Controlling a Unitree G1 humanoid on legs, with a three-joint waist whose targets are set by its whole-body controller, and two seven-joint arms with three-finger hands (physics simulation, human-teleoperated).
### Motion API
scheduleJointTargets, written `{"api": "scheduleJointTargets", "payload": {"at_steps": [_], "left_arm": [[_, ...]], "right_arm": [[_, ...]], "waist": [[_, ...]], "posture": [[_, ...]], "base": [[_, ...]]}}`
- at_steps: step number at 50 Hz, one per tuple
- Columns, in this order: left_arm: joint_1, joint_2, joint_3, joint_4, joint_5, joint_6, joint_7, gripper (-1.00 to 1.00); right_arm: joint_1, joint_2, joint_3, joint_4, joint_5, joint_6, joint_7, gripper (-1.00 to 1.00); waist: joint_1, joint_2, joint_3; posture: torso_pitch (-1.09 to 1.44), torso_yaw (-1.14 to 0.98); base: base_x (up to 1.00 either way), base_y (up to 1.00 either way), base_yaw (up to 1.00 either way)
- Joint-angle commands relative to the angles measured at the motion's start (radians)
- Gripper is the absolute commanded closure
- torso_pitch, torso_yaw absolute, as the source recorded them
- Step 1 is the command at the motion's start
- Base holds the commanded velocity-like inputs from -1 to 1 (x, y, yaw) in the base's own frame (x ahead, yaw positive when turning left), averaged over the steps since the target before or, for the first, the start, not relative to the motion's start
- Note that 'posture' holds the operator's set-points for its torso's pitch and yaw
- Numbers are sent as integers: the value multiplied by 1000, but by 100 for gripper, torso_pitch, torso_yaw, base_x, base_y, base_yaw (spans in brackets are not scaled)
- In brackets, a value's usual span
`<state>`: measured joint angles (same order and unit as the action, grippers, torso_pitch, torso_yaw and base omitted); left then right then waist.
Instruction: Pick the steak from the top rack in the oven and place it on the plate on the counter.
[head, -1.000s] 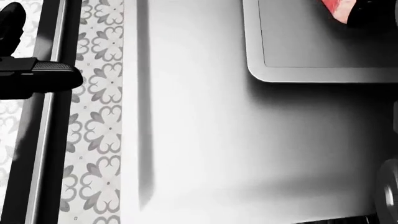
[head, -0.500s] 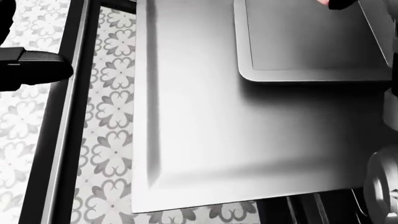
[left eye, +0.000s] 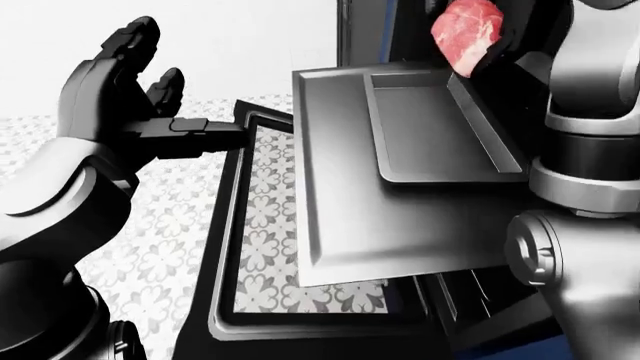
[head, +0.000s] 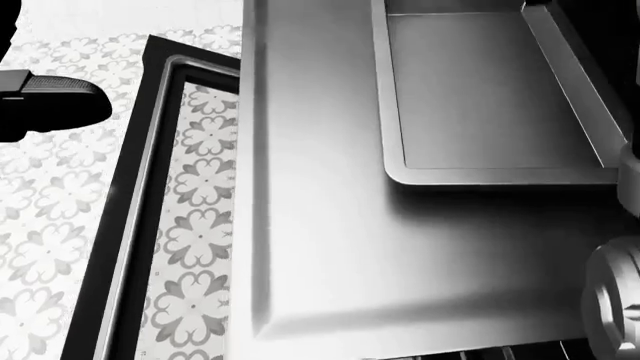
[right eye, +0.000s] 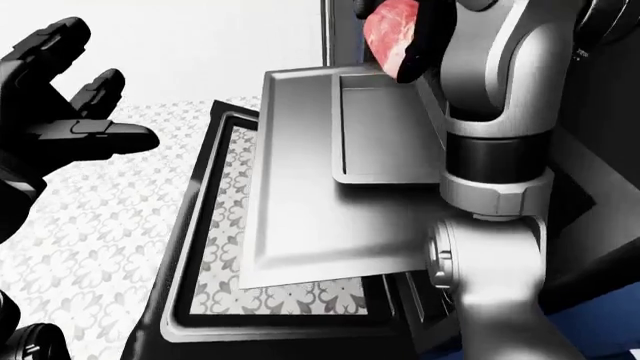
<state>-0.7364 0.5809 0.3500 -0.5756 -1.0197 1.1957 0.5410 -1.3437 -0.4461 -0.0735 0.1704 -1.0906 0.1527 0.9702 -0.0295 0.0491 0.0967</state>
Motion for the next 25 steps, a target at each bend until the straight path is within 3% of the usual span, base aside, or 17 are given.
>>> {"api": "scheduleJointTargets", "payload": {"at_steps": [1, 6, 9, 12, 13, 14, 15, 16, 20, 25], "left_arm": [[-29, 16, 15, -15, 2, -34, 3, -100], [-39, 22, 20, -6, -15, -37, 14, -100], [-42, 27, 26, -5, -33, -36, 27, -100], [-39, 35, 23, -5, -43, -44, 33, -100], [-35, 35, 18, -3, -38, -53, 29, -100], [-34, 37, 14, 1, -34, -58, 25, -100], [-40, 39, 17, 2, -41, -54, 30, -100], [-43, 42, 20, 0, -49, -48, 36, -100], [-36, 44, 20, -10, -66, -49, 49, -100], [-26, 45, 7, -6, -54, -67, 43, -100]], "right_arm": [[-31, -8, -9, -35, 4, -7, -17, 100], [-18, -6, -14, -70, 12, 0, -4, 100], [-7, -3, -14, -92, 13, 7, 1, 100], [5, -2, -15, -112, 15, 13, 5, 100], [7, -4, -16, -114, 16, 12, 5, 100], [7, -6, -17, -113, 18, 13, 4, 100], [7, -8, -19, -115, 20, 15, 6, 100], [9, -10, -20, -117, 22, 14, 5, 100], [17, -14, -23, -135, 26, 25, 10, 100], [21, -23, -27, -152, 32, 32, 18, 100]], "waist": [[6, 3, -56], [18, -41, -71], [27, -37, -74], [30, 1, -54], [28, 26, -56], [27, 71, -70], [27, 55, -76], [30, 50, -62], [26, 32, -86], [20, 17, -81]], "posture": [[2, 0], [2, 0], [2, 0], [2, 0], [2, 0], [2, 0], [2, 0], [2, 0], [2, 0], [2, 0]], "base": [[0, 5, 0], [-15, 23, 0], [-21, 26, 0], [-21, 25, 0], [-21, 27, 0], [-21, 26, 0], [-21, 26, 0], [-28, 26, 0], [-44, 26, 0], [-57, 25, 0]]}}
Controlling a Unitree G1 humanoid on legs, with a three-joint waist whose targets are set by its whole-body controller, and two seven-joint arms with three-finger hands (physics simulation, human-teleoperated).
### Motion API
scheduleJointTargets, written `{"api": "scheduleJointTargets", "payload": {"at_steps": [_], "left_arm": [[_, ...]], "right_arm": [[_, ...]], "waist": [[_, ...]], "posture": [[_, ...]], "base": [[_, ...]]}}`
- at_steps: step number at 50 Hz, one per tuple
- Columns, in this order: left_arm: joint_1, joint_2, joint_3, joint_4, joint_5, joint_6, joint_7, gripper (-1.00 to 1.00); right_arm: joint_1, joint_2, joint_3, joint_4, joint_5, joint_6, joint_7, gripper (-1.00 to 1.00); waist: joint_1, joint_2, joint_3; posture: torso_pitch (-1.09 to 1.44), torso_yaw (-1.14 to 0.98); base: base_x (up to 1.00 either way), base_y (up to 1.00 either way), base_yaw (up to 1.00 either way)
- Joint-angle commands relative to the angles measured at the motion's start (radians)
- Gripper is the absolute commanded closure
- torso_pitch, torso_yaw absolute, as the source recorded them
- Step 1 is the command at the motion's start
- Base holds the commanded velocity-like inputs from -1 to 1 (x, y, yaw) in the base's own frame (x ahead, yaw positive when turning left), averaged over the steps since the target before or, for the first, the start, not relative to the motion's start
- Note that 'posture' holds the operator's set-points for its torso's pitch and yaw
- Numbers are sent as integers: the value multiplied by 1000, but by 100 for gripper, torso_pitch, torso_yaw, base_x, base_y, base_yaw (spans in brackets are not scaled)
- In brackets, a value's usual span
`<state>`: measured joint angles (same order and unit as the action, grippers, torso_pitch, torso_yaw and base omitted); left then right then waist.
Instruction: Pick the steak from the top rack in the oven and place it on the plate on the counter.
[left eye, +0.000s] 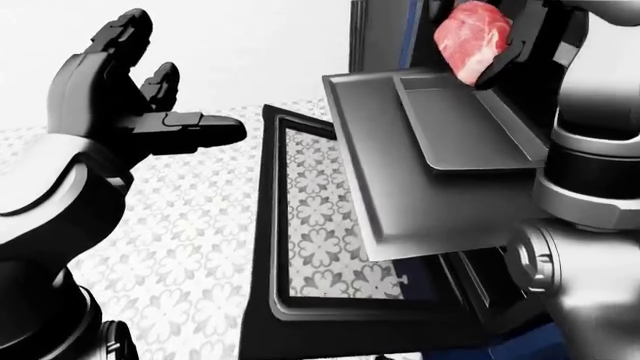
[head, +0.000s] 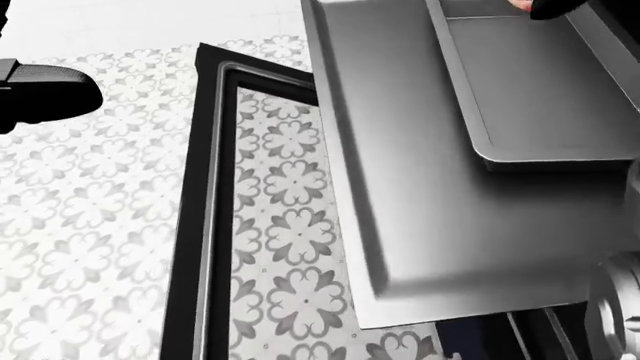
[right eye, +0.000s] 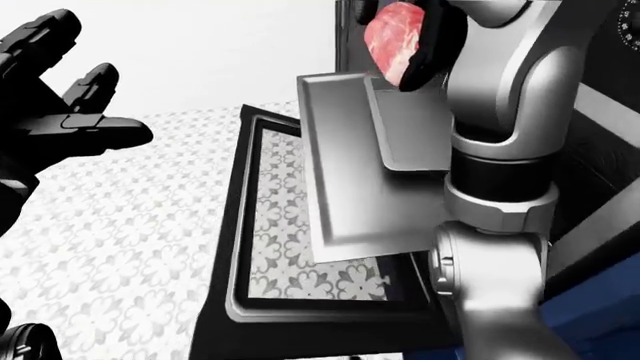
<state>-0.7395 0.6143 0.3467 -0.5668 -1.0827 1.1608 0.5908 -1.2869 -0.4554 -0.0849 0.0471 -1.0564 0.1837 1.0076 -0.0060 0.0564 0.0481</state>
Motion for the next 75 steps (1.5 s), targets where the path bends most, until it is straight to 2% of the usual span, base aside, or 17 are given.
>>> {"api": "scheduleJointTargets", "payload": {"at_steps": [1, 7, 9, 10, 12, 25, 27, 29, 30, 35, 43, 45, 54, 58, 63, 69, 75], "left_arm": [[-24, 11, 13, -17, 5, -28, -4, -100], [-24, 10, 16, -29, -11, -19, 10, -100], [-21, 8, 14, -32, -13, -20, 13, -100], [-20, 8, 13, -32, -12, -22, 12, -100], [-17, 8, 10, -31, -5, -27, 8, -100], [-21, 14, 18, -29, -15, -24, 12, -100], [-16, 12, 9, -30, -5, -32, 7, -100], [-27, 10, 12, -33, -16, -19, 18, -100], [-32, 10, 11, -35, -21, -16, 24, -100], [-22, 6, 8, -43, -22, -19, 28, -100], [-19, -3, -3, -35, 20, -28, -6, -100], [-23, -9, -1, -44, 15, -17, 1, -100], [-47, -20, -13, -56, -1, 6, 26, -100], [-47, -31, -22, -63, 10, 8, 22, -100], [-45, -37, -16, -72, 5, 17, 26, -100], [-42, -45, -25, -71, 20, 9, 20, -100], [-45, -50, -22, -72, 25, 13, 17, -100]], "right_arm": [[-33, -17, -17, -32, 0, 1, -20, 100], [-29, -24, -19, -62, 3, 17, -2, 100], [-22, -25, -21, -70, 6, 18, -4, 100], [-19, -25, -21, -72, 8, 18, -5, 100], [-15, -25, -21, -76, 8, 21, -5, 100], [-3, -10, -18, -93, 2, 31, -5, 100], [3, -10, -21, -104, 2, 43, 2, 100], [11, -12, -25, -114, 5, 53, 1, 100], [17, -14, -26, -121, 6, 56, 3, 100], [35, -19, -28, -144, 14, 63, 6, 100], [37, -16, -36, -174, 25, 139, 18, 100], [45, -17, -36, -194, 29, 157, 30, 100], [84, -34, -44, -234, 50, 188, 28, 100], [96, -28, -40, -241, 54, 196, 21, 100], [103, -24, -38, -249, 54, 202, 12, 100], [125, -20, -38, -261, 45, 212, 20, 100], [132, -14, -37, -264, 45, 213, 16, 100]], "waist": [[-6, 6, -31], [-22, -35, -15], [-28, -119, -38], [-33, -72, -22], [-25, -98, -54], [3, -60, -15], [5, -31, 2], [14, 99, -14], [27, 38, 13], [24, 35, -44], [0, -39, 22], [-12, -128, 11], [-2, -16, 28], [-6, 84, 25], [-19, 75, 5], [0, -86, 2], [22, -7, 50]], "posture": [[2, 0], [2, 0], [2, 0], [2, 0], [2, 0], [2, 0], [2, 0], [2, 0], [2, 0], [2, 0], [2, 0], [2, 0], [2, 0], [2, 0], [2, 0], [2, 0], [2, 0]], "base": [[-58, 26, 0], [-59, 26, 0], [-60, 26, 0], [-61, 26, 0], [-61, 25, 0], [-61, 36, 0], [-62, 26, 0], [-61, 0, 0], [-59, 0, 0], [-59, 1, 0], [-31, -6, -11], [0, 0, -100], [0, 0, -100], [0, 0, -100], [0, -21, -60], [3, -13, 0], [37, -48, 0]]}}
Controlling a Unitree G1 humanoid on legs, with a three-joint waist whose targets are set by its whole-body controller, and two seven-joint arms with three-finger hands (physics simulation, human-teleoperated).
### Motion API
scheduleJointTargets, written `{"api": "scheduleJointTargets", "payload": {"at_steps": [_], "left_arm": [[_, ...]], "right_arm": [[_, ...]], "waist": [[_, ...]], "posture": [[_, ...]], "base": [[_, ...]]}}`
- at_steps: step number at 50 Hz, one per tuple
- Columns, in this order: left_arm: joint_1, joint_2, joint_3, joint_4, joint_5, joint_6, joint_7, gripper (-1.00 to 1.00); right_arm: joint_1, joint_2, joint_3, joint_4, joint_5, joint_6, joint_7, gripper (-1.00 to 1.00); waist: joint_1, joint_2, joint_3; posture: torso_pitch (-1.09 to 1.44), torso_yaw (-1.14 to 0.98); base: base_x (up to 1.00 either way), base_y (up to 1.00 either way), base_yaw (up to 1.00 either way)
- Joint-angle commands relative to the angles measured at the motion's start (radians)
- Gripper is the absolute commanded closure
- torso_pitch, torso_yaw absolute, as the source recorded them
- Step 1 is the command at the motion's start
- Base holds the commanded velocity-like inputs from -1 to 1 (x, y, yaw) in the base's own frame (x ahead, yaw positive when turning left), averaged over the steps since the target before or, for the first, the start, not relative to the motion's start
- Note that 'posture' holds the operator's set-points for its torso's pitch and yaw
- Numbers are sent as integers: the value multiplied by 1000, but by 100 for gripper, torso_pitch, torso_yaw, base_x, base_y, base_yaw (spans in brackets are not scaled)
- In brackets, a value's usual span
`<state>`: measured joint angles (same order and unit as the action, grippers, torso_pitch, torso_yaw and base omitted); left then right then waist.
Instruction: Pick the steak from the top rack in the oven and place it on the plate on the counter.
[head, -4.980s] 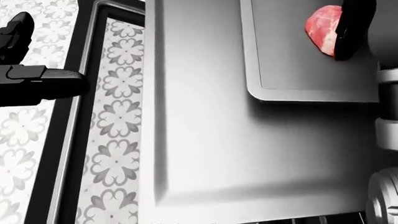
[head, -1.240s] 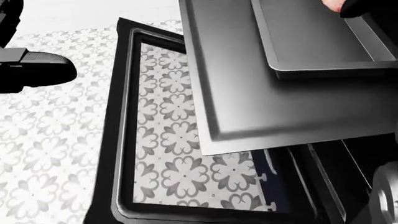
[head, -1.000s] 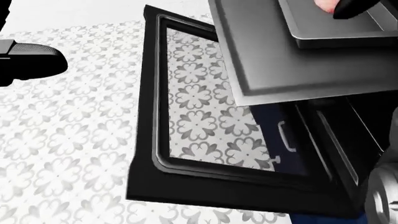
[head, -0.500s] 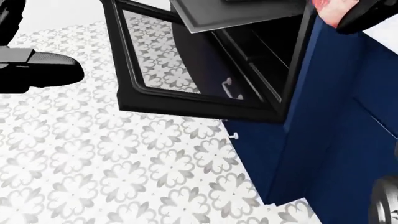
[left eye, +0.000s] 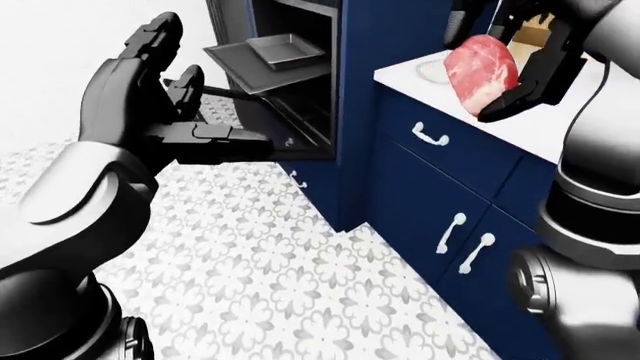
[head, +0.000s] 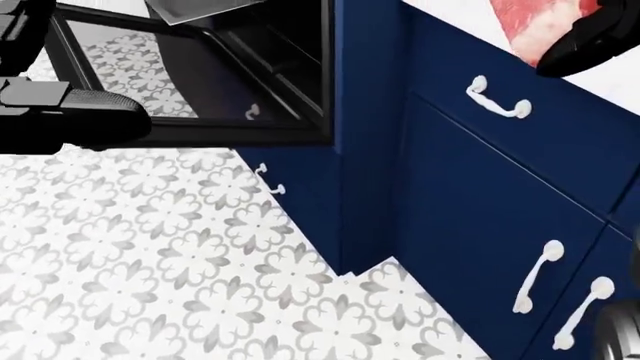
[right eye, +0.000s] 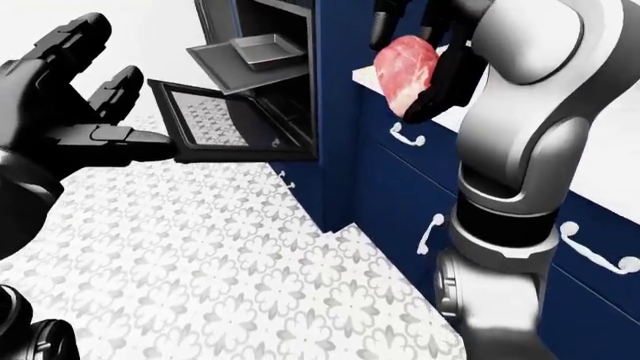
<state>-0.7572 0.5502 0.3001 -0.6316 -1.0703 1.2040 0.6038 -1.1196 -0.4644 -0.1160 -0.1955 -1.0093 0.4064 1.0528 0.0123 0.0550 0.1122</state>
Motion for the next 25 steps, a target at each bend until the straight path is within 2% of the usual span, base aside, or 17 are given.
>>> {"api": "scheduleJointTargets", "payload": {"at_steps": [1, 2, 3, 4, 6, 8, 10, 11, 12, 14, 16, 19, 21, 25], "left_arm": [[-26, 13, 24, -7, 13, -30, 3, -100], [-23, 12, 21, -7, 18, -33, 0, -100], [-21, 11, 17, -4, 27, -39, -6, -100], [-21, 10, 16, -2, 32, -41, -10, -100], [-25, 7, 19, -4, 30, -34, -7, -100], [-18, 5, 13, -3, 44, -43, -18, -100], [-15, 0, 15, -6, 51, -40, -22, -100], [-16, -1, 13, -5, 55, -41, -25, -100], [-16, -3, 15, -4, 57, -41, -27, -100], [-15, -6, 15, -4, 65, -43, -33, -100], [-10, -9, 16, -5, 72, -43, -40, -100], [-13, -11, 23, -7, 70, -35, -39, -100], [-8, -11, 17, 0, 88, -48, -54, -100], [-5, -15, 18, 2, 101, -50, -65, -100]], "right_arm": [[-35, -5, -5, -24, -3, -8, -28, 100], [-33, -5, -4, -26, -4, -8, -25, 100], [-34, -6, -7, -23, -2, -11, -29, 100], [-36, -7, -7, -23, -2, -9, -27, 100], [-37, -8, -7, -24, -2, -10, -26, 100], [-35, -9, -6, -21, -1, -14, -30, 100], [-37, -8, -5, -18, -2, -15, -31, 100], [-37, -8, -5, -16, -3, -16, -33, 100], [-37, -8, -5, -17, -3, -16, -33, 100], [-35, -7, -3, -15, -6, -19, -35, 100], [-33, -5, -1, -18, -10, -21, -34, 100], [-30, 0, -1, -14, -9, -28, -40, 100], [-31, 3, -1, -15, -7, -30, -40, 100], [-29, 7, -1, -12, -8, -31, -43, 100]], "waist": [[5, 12, -13], [8, 37, -20], [11, 52, -24], [16, 20, 5], [10, 21, -35], [11, 1, -48], [31, -42, -38], [36, -78, -41], [33, -137, -57], [42, -117, -39], [22, -102, -49], [12, -72, -38], [7, -60, -36], [-14, -30, -57]], "posture": [[2, 0], [2, 0], [2, 0], [2, 0], [2, 0], [2, 0], [2, 0], [2, 0], [2, 0], [2, 0], [2, 0], [2, 0], [2, 0], [2, 0]], "base": [[52, -50, 0], [55, -52, 0], [55, -51, 0], [55, -52, 0], [56, -51, 0], [56, -42, 0], [57, -20, 0], [57, -9, 0], [56, -5, 0], [62, 0, 0], [69, 0, 0], [70, 0, 0], [70, 0, 0], [70, 0, 0]]}}
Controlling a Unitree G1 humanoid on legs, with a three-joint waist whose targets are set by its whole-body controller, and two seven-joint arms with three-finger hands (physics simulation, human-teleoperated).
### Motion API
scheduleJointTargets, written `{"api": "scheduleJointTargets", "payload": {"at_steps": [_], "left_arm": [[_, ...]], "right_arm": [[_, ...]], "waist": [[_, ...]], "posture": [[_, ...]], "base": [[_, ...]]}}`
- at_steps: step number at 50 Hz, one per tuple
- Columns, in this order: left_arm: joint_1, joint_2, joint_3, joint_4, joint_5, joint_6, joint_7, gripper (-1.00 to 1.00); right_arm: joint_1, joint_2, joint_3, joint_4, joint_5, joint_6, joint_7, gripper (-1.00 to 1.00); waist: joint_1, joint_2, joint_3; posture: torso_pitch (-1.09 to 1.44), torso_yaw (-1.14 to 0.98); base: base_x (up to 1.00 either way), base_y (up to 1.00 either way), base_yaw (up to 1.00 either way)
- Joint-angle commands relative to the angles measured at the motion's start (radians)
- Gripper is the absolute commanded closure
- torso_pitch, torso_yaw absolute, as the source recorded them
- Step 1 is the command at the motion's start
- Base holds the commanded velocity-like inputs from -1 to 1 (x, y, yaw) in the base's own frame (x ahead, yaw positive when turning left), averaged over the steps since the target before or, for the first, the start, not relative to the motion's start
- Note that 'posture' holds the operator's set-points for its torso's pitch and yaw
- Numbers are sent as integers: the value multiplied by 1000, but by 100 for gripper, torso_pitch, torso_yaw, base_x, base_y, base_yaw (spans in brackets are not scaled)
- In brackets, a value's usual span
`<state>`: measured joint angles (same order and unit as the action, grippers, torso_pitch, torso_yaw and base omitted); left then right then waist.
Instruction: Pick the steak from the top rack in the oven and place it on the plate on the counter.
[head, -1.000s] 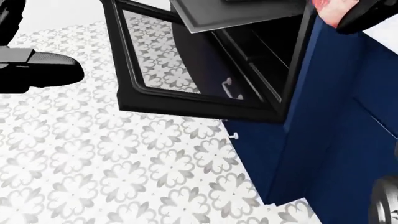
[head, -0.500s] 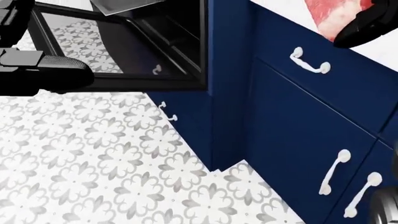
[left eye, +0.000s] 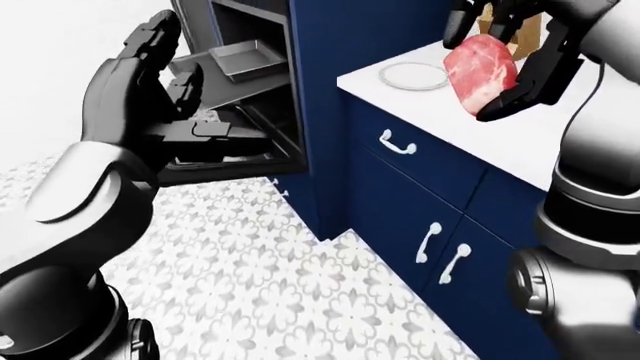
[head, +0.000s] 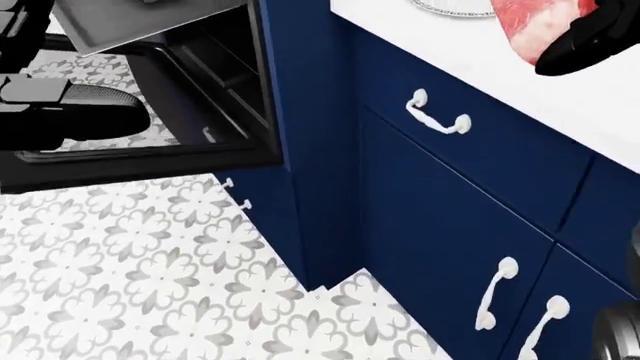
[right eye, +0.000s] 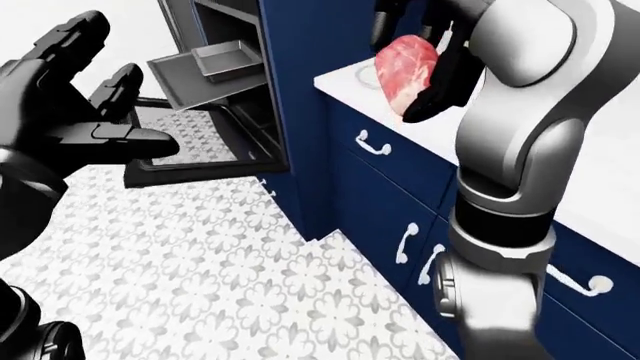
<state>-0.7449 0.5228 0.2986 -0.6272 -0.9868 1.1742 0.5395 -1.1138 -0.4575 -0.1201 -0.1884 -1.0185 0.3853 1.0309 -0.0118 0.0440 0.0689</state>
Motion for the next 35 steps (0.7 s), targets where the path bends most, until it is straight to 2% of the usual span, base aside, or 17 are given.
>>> {"api": "scheduleJointTargets", "payload": {"at_steps": [1, 4, 5, 6, 8, 10, 11, 14, 16, 19, 24, 25, 26, 28, 31, 32, 35], "left_arm": [[-17, 12, 20, -3, 20, -20, -3, -100], [-20, 10, 28, -5, 17, -11, -2, -100], [-20, 9, 28, -6, 18, -11, -3, -100], [-19, 9, 28, -8, 18, -10, -2, -100], [-21, 8, 28, -8, 17, -8, -1, -100], [-23, 8, 24, -3, 25, -14, -7, -100], [-22, 8, 22, -2, 30, -16, -11, -100], [-28, 2, 27, -12, 21, 0, 0, -100], [-32, 0, 27, -16, 14, 7, 9, -100], [-44, 0, 26, -14, 7, 13, 17, -100], [-47, 7, 33, -15, -9, 14, 26, -100], [-46, 8, 33, -16, -11, 13, 27, -100], [-42, 10, 33, -16, -12, 10, 26, -100], [-33, 11, 28, -17, -7, 0, 23, -100], [-36, 9, 24, -17, -10, 0, 28, -100], [-37, 8, 21, -16, -8, -1, 28, -100], [-38, 5, 19, -19, -7, 2, 29, -100]], "right_arm": [[-35, 0, 4, -20, 0, -8, -19, 100], [-34, 0, 4, -19, -4, -9, -20, 100], [-35, 0, 4, -19, -5, -8, -19, 100], [-35, 1, 5, -21, -6, -7, -17, 100], [-36, 0, 1, -24, -2, -6, -16, 100], [-41, -3, -3, -24, 5, -5, -19, 100], [-44, -5, -4, -26, 5, 0, -18, 100], [-36, -11, -9, -33, 13, 4, -21, 100], [-39, -17, -11, -37, 12, 13, -22, 100], [-36, -23, -10, -39, 15, 15, -22, 100], [-37, -26, -5, -38, 9, 18, -21, 100], [-37, -25, -5, -38, 7, 19, -21, 100], [-35, -24, -4, -42, 6, 18, -19, 100], [-33, -22, -6, -46, 7, 19, -17, 100], [-30, -24, -10, -49, 11, 16, -17, 100], [-30, -25, -11, -52, 12, 19, -15, 100], [-18, -25, -12, -58, 13, 20, -17, 100]], "waist": [[5, -8, -19], [3, 57, -43], [15, 27, -10], [3, 44, 19], [17, 39, -10], [9, 32, 17], [-4, 36, 1], [-6, -8, 13], [-14, -81, -3], [-14, -78, 18], [-13, -67, 36], [-6, -60, 15], [1, -45, -13], [-4, -11, 11], [-10, 74, -18], [-12, 77, -38], [-6, 52, -17]], "posture": [[2, 0], [2, 0], [2, 0], [2, 0], [2, 0], [2, 0], [2, 0], [2, 0], [2, 0], [2, 0], [2, 0], [2, 0], [2, 0], [2, 0], [2, 0], [2, 0], [2, 0]], "base": [[71, 0, 0], [70, 0, 0], [70, 0, 0], [70, 0, 0], [70, 0, 0], [23, 0, 0], [0, 0, 0], [0, 0, 0], [0, 0, 0], [0, 0, 0], [0, 0, 0], [9, 0, 0], [35, 0, 0], [36, 0, 0], [36, 0, 0], [37, 0, 0], [36, 0, 0]]}}
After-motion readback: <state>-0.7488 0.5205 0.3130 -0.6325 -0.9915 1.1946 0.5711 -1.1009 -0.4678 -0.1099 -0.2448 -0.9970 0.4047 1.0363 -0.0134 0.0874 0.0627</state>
